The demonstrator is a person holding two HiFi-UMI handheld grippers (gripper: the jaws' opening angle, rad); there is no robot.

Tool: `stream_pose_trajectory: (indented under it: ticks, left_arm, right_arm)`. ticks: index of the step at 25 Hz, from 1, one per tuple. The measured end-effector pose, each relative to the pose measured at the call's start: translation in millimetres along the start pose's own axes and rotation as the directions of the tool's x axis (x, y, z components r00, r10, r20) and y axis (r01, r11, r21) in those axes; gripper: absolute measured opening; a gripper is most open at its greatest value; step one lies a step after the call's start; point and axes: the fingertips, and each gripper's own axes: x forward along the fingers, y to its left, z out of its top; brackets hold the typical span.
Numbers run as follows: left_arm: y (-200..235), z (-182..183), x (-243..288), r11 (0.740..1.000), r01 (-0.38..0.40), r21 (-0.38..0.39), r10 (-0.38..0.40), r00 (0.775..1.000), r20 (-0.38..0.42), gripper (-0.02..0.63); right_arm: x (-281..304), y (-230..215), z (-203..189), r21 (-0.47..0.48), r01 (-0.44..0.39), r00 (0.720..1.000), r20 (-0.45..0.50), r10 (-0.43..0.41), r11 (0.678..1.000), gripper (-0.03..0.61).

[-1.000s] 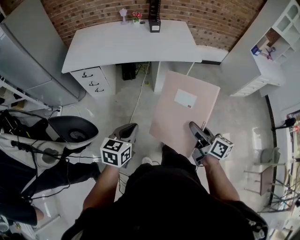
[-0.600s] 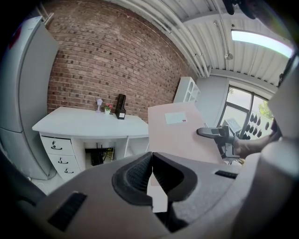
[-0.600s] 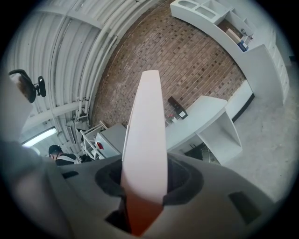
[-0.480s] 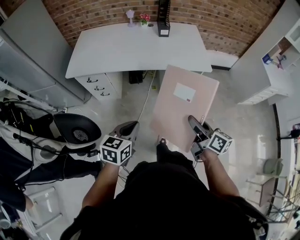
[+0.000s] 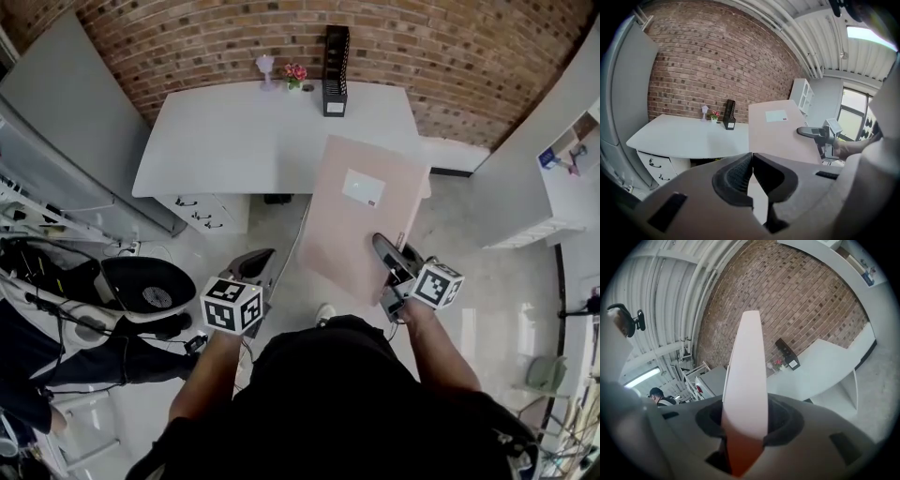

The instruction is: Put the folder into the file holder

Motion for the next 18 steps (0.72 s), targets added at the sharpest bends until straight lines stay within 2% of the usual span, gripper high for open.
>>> stream_pose_trajectory:
  ticks: [4, 8, 14, 18]
  left_arm:
    - [1, 21, 44, 1.0, 0.0, 0.004, 0.0, 1.0, 0.007, 0.005]
    - [3, 39, 76, 1.0, -0.006, 0.012, 0.006, 1.0, 0.013, 0.005]
    - [10, 39, 94, 1.0, -0.024, 0.014, 0.025, 0.999, -0.023, 0.005]
    - [25, 46, 109, 1.0, -0.03, -0.008, 0.03, 0.999, -0.022, 0.005]
  right_arm:
    - [20, -30, 25, -0.004, -0.048, 0.999, 0.0, 0.048, 0.999, 0.173]
    - [35, -58, 41, 0.01, -0.051, 0.999, -0.01, 0.051, 0.999, 0.173]
    - [50, -72, 50, 0.022, -0.074, 0.997, -0.021, 0.074, 0.997, 0.173]
    - [64, -90, 53, 0.029, -0.035, 0.998, -0.046, 0.036, 0.999, 0.173]
